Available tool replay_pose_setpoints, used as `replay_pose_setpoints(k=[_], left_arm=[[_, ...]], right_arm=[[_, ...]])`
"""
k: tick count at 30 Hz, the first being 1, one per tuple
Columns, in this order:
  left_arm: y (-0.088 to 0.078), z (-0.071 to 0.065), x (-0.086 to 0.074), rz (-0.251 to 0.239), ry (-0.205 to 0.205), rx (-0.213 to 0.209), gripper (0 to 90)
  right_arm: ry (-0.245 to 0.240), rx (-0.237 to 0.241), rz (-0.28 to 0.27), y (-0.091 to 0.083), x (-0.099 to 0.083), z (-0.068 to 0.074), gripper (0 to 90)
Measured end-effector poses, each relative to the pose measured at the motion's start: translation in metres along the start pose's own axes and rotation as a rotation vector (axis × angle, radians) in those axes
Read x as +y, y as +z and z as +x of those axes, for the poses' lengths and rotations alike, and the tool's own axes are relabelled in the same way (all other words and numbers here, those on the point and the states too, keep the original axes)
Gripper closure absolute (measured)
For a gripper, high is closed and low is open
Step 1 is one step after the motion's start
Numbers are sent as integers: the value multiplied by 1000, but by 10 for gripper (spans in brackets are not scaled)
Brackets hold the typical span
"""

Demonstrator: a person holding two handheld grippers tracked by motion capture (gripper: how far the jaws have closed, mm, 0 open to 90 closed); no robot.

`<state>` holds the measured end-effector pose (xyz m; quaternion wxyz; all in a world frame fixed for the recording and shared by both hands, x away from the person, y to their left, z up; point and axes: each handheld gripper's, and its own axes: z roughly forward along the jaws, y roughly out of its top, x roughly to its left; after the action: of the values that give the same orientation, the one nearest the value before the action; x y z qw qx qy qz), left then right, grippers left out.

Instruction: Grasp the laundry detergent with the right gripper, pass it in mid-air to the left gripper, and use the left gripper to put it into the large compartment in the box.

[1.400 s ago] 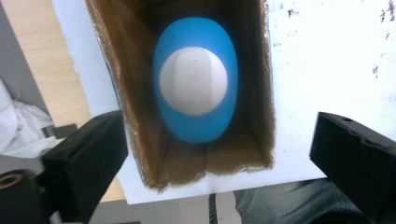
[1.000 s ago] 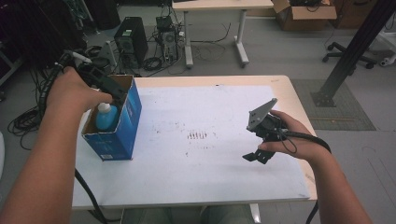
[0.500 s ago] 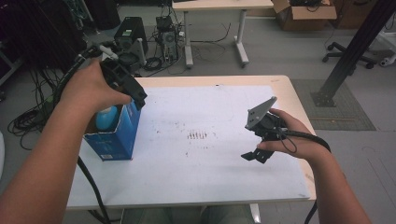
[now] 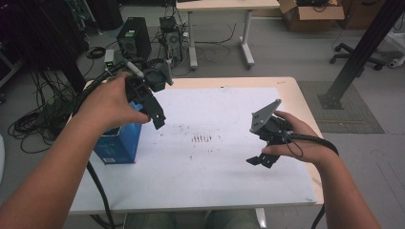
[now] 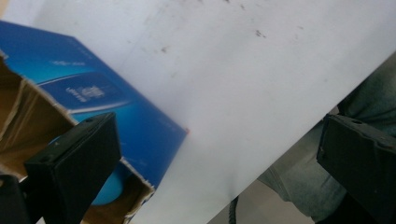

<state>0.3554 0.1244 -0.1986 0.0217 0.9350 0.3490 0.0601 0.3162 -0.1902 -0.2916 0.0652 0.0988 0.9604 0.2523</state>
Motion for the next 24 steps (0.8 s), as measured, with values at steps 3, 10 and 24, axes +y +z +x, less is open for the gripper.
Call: replay_pose_setpoints(k=[3,10,24], left_arm=[[4,-8,2,6,49,-4,3],[5,-20,6,6,160,1,3],[13,-42,4,51,428,42,3]], right_arm=[[1,3,10,-1,-1,0,34],[-6,6,29,-3,-1,0,34],[-54,21,83,-6,7,9,34]])
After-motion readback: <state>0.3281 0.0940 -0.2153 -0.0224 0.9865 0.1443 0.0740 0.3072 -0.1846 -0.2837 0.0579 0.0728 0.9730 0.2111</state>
